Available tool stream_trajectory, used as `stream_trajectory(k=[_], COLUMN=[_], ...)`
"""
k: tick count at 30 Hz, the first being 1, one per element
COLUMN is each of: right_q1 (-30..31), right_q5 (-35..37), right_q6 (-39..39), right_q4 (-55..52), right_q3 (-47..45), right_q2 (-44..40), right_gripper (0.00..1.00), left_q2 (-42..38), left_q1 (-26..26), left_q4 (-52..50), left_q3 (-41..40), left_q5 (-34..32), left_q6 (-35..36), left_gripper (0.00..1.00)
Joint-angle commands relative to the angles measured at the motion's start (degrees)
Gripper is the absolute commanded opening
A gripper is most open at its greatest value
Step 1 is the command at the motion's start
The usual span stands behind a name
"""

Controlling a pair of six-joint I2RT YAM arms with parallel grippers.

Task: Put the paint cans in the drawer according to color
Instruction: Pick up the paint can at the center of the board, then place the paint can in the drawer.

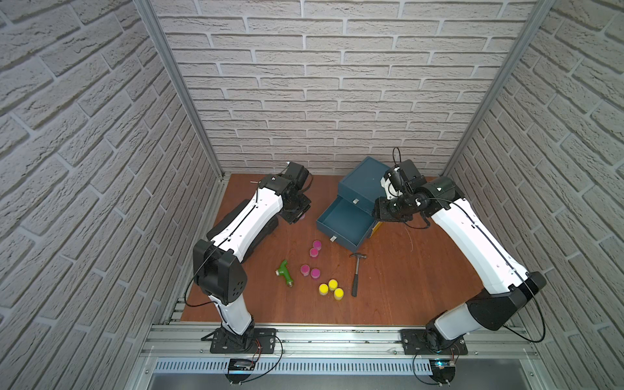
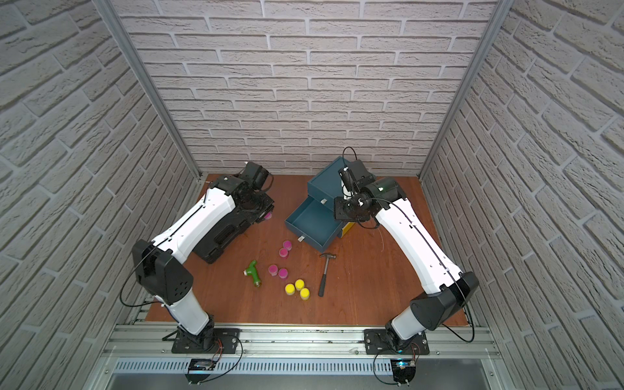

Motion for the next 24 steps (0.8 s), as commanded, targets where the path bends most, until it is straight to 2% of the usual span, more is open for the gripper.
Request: stream_trajectory(k=[1,8,15,24], right_q1=[-0.2,-0.3,-0.3,-0.3], right_q5=[1.8,3.9,6.2,5.8], right_q6=[-0.7,-1.4,-2.6,-2.7], right_q4=[0.4,3.8,10.3,11.4], right_q3=[1.9,2.2,-0.2,-1.1], right_q2=[-2.4,-6.5,-13.2,-15.1], right_gripper=[0.5,0.49,0.48,0.47], left_q2=[6.0,16.2,19.5,21.7], left_q1=[-2.4,-6.1,-8.3,-9.8], left_q4=[-5.1,-6.9,-6.4,-6.4], left_q3=[7.6,20.0,21.4,20.6], left_q5=[0.6,2.1,2.0,2.2], left_q6=[2.4,0.9,0.1,-0.9], left_gripper=[0.21,0.2,0.2,0.22])
